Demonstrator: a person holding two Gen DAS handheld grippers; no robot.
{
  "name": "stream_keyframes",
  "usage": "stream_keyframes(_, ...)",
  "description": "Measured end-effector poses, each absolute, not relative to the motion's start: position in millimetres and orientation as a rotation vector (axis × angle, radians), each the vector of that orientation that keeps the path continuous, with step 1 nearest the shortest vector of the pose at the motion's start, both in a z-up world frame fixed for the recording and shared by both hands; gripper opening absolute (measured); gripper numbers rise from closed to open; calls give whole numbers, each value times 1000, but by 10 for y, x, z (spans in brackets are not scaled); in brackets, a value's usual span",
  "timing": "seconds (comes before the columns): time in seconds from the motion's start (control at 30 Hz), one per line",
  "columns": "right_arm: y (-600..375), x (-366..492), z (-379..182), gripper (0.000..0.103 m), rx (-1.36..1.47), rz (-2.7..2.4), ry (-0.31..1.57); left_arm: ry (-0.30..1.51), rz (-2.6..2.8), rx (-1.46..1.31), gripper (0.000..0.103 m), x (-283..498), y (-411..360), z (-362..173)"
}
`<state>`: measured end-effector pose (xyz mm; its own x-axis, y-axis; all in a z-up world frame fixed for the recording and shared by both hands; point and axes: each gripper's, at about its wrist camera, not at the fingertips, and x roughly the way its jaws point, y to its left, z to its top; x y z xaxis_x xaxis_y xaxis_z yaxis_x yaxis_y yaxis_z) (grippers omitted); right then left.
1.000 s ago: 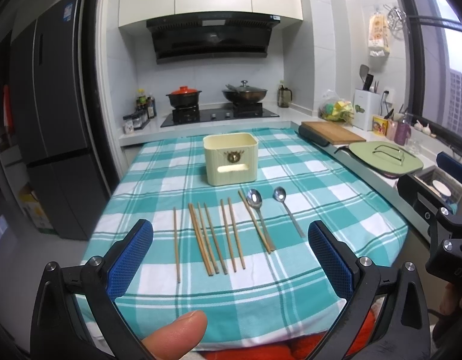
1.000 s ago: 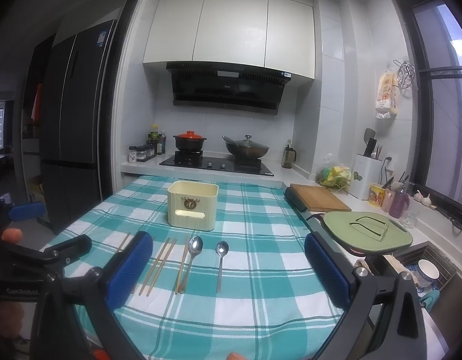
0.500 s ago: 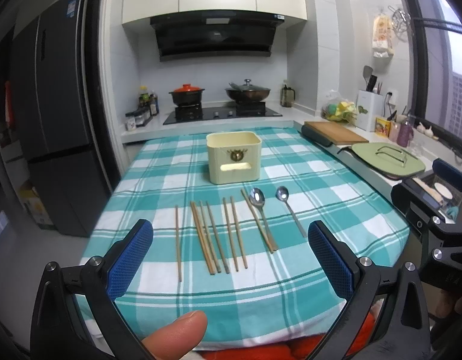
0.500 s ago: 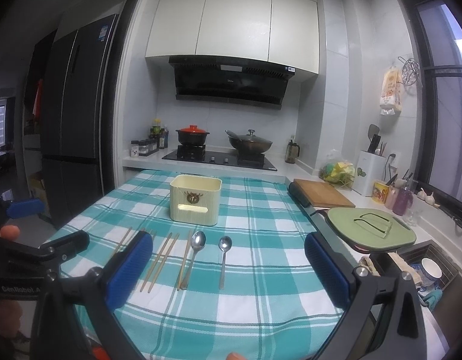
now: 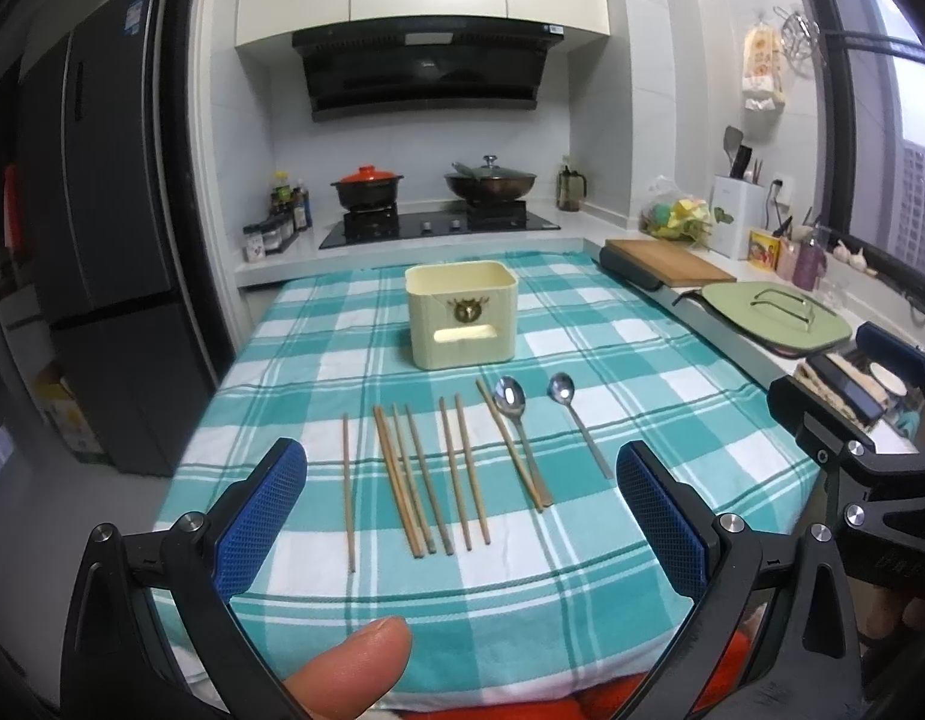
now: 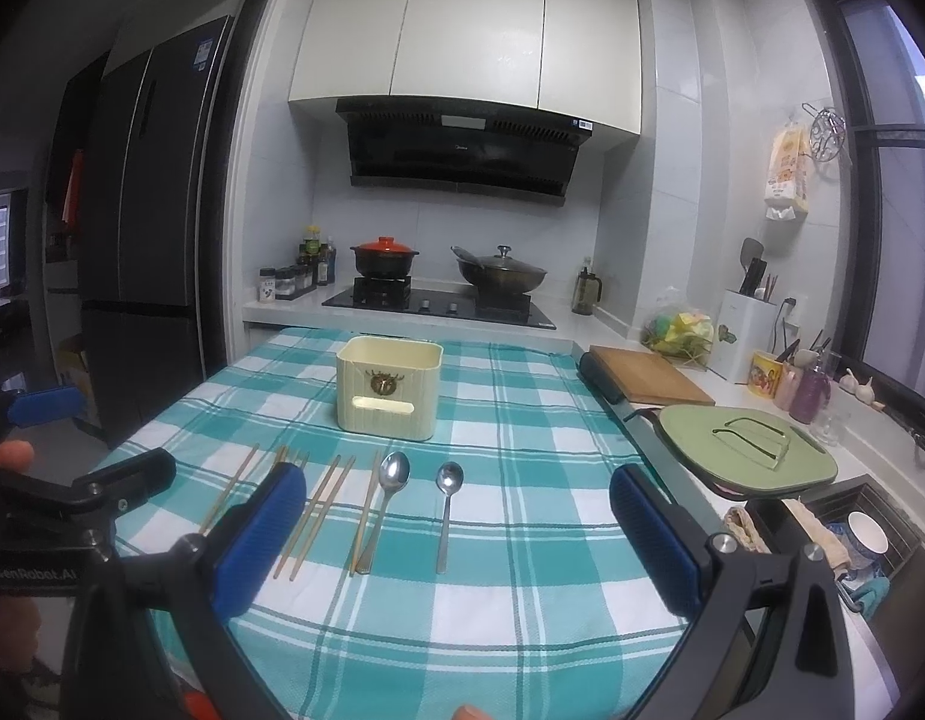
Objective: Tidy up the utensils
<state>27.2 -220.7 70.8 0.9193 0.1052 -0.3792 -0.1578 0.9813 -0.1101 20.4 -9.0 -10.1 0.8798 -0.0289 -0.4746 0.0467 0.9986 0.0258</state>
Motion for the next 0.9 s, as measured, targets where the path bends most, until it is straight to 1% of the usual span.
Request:
stream_keyframes(0.5,-2300,456,619,103,-121,127,410,494,-36,70,103,335,-141,-155)
stream_keyframes(0.9,-2239,622,519,103,-118,165,443,520,-25,-4,103,434,38,-161)
